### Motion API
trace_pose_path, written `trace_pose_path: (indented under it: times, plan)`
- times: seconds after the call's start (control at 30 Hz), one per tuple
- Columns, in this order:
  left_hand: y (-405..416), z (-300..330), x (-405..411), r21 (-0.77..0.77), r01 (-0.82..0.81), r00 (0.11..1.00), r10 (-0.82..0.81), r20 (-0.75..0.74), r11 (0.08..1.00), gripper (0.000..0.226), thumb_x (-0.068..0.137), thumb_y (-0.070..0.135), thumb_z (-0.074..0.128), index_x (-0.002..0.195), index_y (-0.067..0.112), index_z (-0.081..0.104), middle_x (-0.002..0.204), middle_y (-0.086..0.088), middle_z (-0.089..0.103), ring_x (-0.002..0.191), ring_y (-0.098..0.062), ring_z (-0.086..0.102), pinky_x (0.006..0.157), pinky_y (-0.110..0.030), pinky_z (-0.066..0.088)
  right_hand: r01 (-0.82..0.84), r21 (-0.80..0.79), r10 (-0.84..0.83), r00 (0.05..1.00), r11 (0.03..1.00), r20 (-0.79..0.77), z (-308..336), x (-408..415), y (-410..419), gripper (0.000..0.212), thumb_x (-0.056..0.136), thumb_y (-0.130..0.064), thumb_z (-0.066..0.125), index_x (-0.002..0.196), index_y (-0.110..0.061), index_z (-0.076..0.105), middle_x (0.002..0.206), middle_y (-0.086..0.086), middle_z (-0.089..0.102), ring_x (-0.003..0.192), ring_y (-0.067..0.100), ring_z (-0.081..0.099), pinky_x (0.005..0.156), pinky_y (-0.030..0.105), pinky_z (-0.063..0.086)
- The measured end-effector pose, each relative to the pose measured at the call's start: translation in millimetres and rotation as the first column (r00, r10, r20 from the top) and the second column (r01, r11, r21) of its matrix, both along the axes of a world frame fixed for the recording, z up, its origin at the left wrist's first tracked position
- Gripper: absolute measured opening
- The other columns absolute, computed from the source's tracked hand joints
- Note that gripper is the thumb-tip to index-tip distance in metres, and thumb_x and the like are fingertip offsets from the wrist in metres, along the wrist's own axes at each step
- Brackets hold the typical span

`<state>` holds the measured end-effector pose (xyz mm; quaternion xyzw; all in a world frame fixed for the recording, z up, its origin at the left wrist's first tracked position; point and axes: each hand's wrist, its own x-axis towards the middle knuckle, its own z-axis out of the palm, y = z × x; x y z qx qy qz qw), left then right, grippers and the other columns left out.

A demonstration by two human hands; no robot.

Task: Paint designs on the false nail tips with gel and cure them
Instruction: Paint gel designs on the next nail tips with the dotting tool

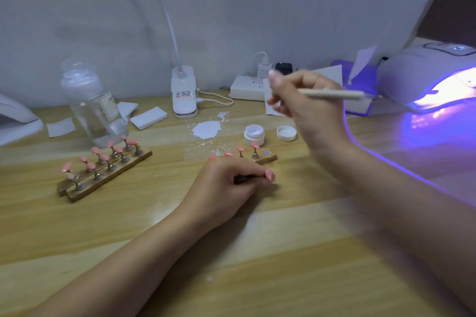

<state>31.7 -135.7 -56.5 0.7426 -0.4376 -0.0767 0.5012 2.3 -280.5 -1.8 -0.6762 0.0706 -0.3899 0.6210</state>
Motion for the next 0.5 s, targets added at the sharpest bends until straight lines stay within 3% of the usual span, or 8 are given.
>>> trace_pose_path:
  times: [0.1,0.2,0.33,0.5]
  plan:
    - [0.2,0.7,0.0,0.001,-0.008,1.000,0.008,0.015,1.000,0.012,0.080,0.004,0.067,0.086,0.011,0.075,0.082,0.010,0.073,0.077,0.001,0.064,0.078,-0.025,0.050,-0.070,0.086,0.078,0.993,0.994,-0.089,-23.0,-25.4,11.1,0.034,0.074,-0.023,0.073,0.052,-0.018,0.048,0.042,-0.011,0.048,0.043,0.000,0.052,0.058,0.022,0.054]
    - [-0.2,1.1,0.7,-0.007,0.002,1.000,-0.002,0.031,1.000,0.012,0.080,0.004,0.067,0.086,0.010,0.075,0.086,0.007,0.073,0.080,0.002,0.064,0.077,-0.026,0.050,-0.073,0.175,0.091,0.991,0.982,-0.098,-39.0,-37.8,15.4,0.041,0.072,-0.018,0.073,0.049,-0.014,0.040,0.039,-0.010,0.037,0.036,0.001,0.045,0.054,0.020,0.054]
    - [-1.3,0.3,1.9,-0.023,0.026,1.000,-0.026,0.017,0.999,0.012,0.080,0.005,0.067,0.088,0.011,0.075,0.091,0.013,0.070,0.090,0.006,0.057,0.077,-0.026,0.050,-0.137,0.147,0.154,0.982,0.980,-0.111,-43.3,-34.7,16.4,0.045,0.078,-0.001,0.065,0.047,-0.013,0.035,0.034,-0.005,0.035,0.034,0.007,0.052,0.048,0.021,0.051]
    - [-2.0,-0.8,3.4,-0.033,0.032,0.998,-0.030,0.053,0.999,0.012,0.080,0.004,0.067,0.088,0.009,0.074,0.089,0.018,0.069,0.079,0.014,0.052,0.069,-0.014,0.047,-0.188,0.094,0.200,0.969,0.978,-0.145,-45.1,-32.6,16.8,0.041,0.073,0.011,0.055,0.046,-0.013,0.035,0.032,-0.008,0.041,0.037,0.009,0.058,0.044,0.017,0.045]
